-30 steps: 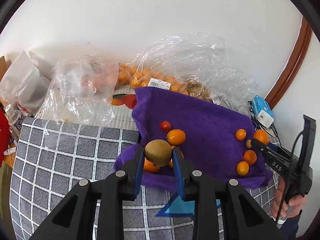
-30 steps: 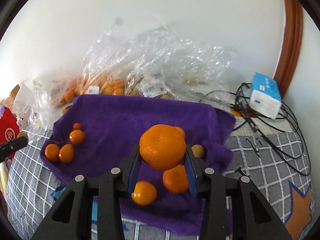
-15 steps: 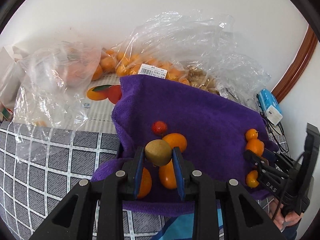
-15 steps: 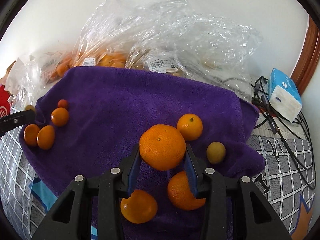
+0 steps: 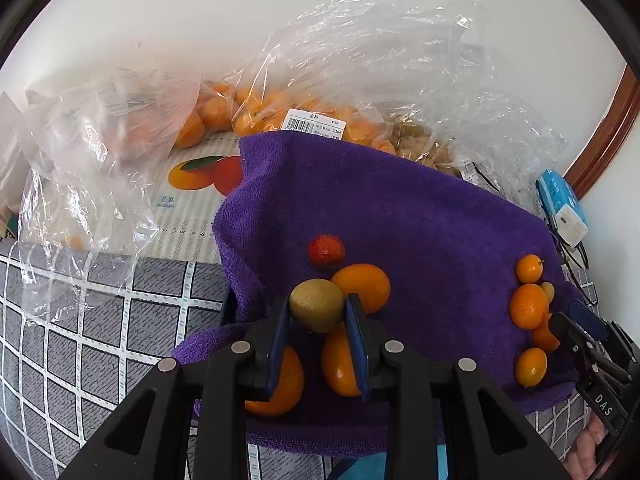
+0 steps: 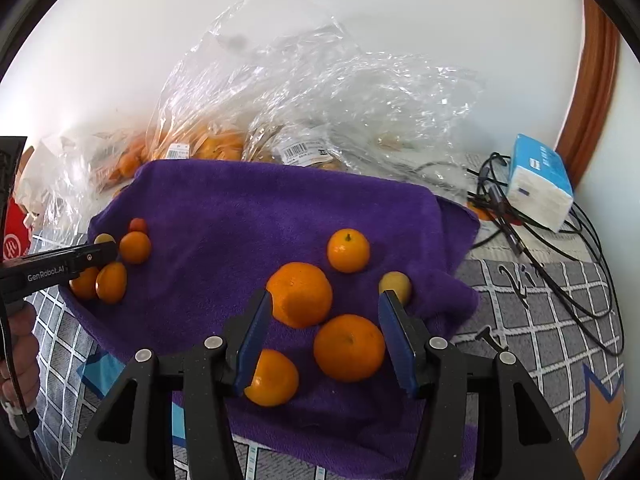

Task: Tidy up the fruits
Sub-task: 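Open both tools to release the orange and yellow fruit onto the towel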

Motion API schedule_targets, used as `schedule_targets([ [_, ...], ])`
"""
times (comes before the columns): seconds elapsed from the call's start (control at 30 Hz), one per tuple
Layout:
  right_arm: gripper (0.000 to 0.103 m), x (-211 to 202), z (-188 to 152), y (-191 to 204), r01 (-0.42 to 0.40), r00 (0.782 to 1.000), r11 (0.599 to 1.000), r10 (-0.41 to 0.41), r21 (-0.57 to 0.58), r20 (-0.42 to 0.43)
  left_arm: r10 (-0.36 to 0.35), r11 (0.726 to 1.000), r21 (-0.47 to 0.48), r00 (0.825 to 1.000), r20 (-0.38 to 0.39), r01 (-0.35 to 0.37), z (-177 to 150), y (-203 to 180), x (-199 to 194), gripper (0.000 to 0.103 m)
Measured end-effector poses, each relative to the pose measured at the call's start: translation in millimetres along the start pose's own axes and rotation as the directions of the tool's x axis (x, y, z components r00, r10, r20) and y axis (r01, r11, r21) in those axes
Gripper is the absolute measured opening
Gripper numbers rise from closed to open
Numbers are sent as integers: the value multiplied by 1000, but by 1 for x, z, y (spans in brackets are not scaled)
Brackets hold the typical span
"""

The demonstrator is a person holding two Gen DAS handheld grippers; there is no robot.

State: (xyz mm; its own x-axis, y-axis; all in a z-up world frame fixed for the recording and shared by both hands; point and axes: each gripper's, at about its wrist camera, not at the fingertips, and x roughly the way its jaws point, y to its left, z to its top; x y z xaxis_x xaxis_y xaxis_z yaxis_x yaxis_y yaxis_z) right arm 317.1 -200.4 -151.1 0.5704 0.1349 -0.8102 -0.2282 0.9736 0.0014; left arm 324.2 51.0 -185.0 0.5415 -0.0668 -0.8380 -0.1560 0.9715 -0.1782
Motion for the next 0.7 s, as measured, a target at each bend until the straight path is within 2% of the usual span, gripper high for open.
schedule_targets([
  [0.27, 42, 4, -7, 0, 23, 1000, 1000, -22, 18, -12, 22, 1000, 3, 1000, 7, -22, 2, 1, 4, 27],
  [0.4, 42, 4, -7, 2, 35, 999, 999, -35, 19, -14, 26, 1000, 15, 1000, 11, -26, 2, 0, 6, 28],
  [0.57, 42, 2, -7, 2, 38, 999, 999, -37, 30, -28, 17, 999, 49, 1000, 13, -18, 1, -6, -4, 45],
  [0.7, 42, -15, -7, 2, 44, 999, 997, -43, 67, -12, 16, 997, 69, 998, 60, -20, -3, -11, -32, 51],
])
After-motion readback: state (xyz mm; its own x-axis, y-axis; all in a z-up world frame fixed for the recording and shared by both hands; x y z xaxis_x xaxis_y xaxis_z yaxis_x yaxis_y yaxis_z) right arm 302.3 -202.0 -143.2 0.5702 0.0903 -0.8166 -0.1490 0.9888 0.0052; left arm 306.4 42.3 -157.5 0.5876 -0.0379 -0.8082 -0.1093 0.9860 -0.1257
